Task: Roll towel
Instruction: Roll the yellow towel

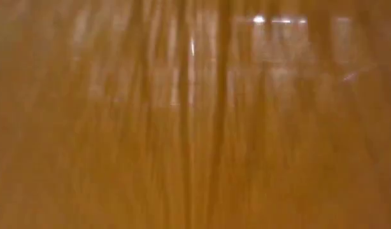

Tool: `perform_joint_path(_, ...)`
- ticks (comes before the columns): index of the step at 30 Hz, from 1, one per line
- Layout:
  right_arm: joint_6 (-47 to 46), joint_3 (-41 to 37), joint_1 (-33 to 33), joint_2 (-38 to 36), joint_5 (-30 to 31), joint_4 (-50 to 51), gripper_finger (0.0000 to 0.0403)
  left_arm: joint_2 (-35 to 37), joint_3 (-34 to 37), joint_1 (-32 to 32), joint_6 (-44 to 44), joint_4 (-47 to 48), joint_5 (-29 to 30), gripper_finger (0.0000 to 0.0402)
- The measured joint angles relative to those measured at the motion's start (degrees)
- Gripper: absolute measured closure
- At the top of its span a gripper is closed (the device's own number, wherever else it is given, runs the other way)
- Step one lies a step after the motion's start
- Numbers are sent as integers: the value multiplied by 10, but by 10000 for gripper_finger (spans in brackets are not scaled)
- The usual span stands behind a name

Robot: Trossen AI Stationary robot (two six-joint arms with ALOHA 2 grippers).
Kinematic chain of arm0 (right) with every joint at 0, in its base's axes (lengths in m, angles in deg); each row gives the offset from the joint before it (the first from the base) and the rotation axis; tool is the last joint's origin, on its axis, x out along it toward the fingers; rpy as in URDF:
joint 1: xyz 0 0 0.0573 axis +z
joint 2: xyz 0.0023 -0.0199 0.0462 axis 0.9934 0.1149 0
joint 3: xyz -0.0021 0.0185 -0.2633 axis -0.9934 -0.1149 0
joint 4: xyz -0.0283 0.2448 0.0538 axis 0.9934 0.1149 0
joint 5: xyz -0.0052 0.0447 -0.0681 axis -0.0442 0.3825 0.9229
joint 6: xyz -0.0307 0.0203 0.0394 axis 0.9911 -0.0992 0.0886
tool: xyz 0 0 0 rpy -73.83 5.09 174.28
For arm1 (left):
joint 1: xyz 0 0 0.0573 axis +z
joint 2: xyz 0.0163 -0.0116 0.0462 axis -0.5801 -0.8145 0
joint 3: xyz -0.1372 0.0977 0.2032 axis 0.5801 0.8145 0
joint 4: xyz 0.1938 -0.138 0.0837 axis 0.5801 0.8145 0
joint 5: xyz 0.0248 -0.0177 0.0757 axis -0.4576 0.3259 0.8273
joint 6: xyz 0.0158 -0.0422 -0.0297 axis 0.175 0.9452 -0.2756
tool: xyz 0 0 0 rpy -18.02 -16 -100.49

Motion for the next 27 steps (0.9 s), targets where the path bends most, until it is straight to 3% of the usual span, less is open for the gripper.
perform_joint_path(4, 5, 0, 0, 0, 57, 23, 402, -12, 0, 0, 0, 21, 24, 393)
perform_joint_path(10, -7, 0, -1, 0, 119, 101, 402, -18, 0, 1, 0, 101, 110, 393)
perform_joint_path(14, -41, 0, -9, 0, 122, 194, 402, -18, 0, 9, 0, 174, 157, 393)
perform_joint_path(18, -63, 0, -25, 0, 122, 269, 402, -18, 0, 22, -4, 223, 161, 393)
perform_joint_path(27, 2, 0, -34, 0, 88, 250, 402, -24, 0, 27, -16, 194, 164, 393)
